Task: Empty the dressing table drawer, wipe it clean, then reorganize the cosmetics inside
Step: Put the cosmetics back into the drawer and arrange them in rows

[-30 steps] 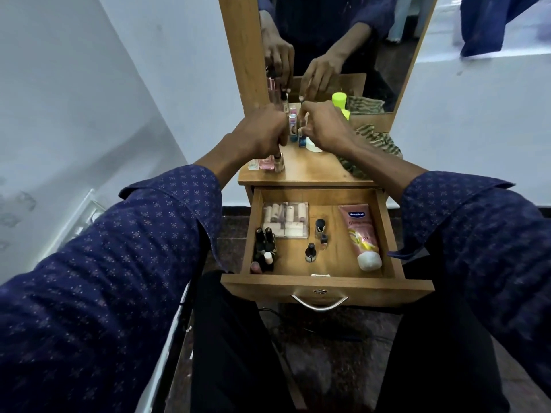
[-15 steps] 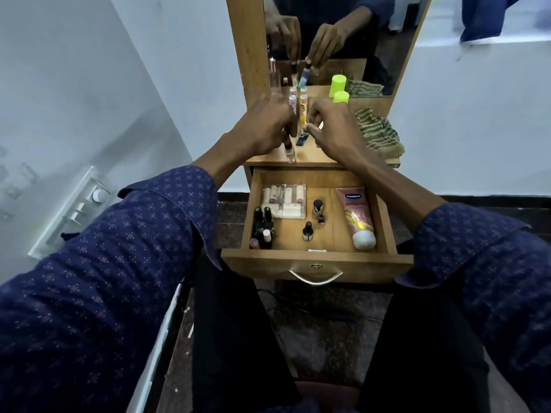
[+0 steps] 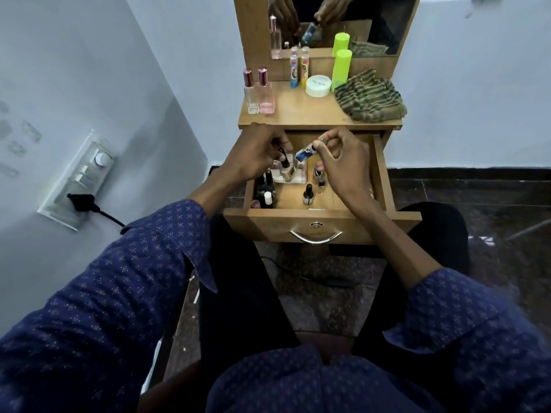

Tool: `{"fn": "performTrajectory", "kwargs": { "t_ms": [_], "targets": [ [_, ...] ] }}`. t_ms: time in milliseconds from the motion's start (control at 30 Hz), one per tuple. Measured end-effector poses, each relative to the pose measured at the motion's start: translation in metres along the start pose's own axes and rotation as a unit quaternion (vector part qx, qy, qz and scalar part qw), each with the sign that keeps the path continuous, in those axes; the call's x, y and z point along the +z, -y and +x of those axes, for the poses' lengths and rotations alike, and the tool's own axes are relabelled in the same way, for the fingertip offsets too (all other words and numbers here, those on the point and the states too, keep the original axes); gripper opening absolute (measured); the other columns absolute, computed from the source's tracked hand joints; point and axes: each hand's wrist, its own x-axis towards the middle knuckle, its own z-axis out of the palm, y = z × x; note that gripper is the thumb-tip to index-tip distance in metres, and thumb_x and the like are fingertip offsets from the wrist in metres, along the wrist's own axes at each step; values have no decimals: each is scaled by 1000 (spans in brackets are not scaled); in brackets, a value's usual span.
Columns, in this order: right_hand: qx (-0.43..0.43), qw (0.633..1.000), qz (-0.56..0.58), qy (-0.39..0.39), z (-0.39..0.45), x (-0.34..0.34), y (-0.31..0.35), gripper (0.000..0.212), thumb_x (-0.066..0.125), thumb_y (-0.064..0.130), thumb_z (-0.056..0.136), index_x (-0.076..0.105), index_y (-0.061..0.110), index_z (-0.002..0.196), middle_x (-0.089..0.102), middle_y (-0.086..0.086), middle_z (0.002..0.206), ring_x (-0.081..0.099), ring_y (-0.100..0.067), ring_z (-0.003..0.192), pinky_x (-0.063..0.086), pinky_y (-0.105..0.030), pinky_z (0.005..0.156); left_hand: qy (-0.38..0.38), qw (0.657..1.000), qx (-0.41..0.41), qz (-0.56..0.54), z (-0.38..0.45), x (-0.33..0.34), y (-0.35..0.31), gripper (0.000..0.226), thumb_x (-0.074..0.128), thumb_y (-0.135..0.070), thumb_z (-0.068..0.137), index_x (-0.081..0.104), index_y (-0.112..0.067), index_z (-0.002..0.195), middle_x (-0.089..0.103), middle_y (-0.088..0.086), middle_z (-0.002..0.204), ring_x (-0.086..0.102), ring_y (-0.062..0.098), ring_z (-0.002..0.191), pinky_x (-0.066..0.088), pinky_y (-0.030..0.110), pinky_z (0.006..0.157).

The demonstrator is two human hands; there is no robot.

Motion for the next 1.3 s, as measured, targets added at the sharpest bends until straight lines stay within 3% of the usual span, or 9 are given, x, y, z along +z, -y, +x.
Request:
{"fn": "performTrajectory", "kwargs": {
  "t_ms": [133,433,633,900,1033,1133,1200,1300],
  "targets": [
    [37,999,30,-10,-21,5,-9,10,76,28,95,68,21,97,72,6,81,73,-13,69,63,-43,61,-9,999,-35,-37,-11,9,3,28,73,15,84,79,-10,95,78,1,99,75,8,79,62,22,67],
    [62,997,39,23,-29,7,-16,11,76,33,94,68,25,95,72,5,80,73,-11,66,64,-45,63,3,999,-37,-11,-11,21,8,18,83,3,83,80,-14,91,79,-2,91,74,5,83,62,37,82],
    [71,996,49,35,-31,5,-16,11,77,28,94,69,20,94,72,4,73,72,-10,59,64,-43,63,41,998,-17,47,-8,29,9,19,81,1,83,77,-14,94,76,-3,90,71,10,81,61,34,80],
    [53,996,28,65,-28,8,-21,15,80,36,89,72,24,91,73,6,76,73,-10,65,64,-42,64,52,995,-30,83,-5,36,6,20,84,-4,81,76,-14,97,75,1,91,69,14,81,54,24,74],
    [47,998,3,49,-20,8,-24,13,79,34,89,74,24,94,73,8,79,71,-6,69,62,-32,65,52,994,-28,94,-6,40,2,21,80,-2,82,76,-10,101,75,4,93,69,19,83,56,33,77],
    [43,995,-62,71,-14,10,-26,12,81,35,88,74,26,91,70,11,78,64,1,69,51,-22,61,54,993,-29,104,-7,40,0,23,79,-1,81,76,-11,101,75,4,92,69,21,85,58,39,81],
    [31,989,-105,103,-11,15,-27,12,82,35,87,74,27,90,69,12,74,63,3,67,53,-24,65,53,992,-34,106,-8,39,0,24,79,-1,80,76,-12,101,75,4,93,69,20,85,59,41,81],
    [8,976,-171,132,-10,24,-25,12,83,34,87,74,27,92,69,13,74,64,0,70,58,-33,85,45,991,-49,113,-11,40,2,25,81,-4,79,76,-16,101,75,0,96,69,18,86,61,43,77]
  ]
}}
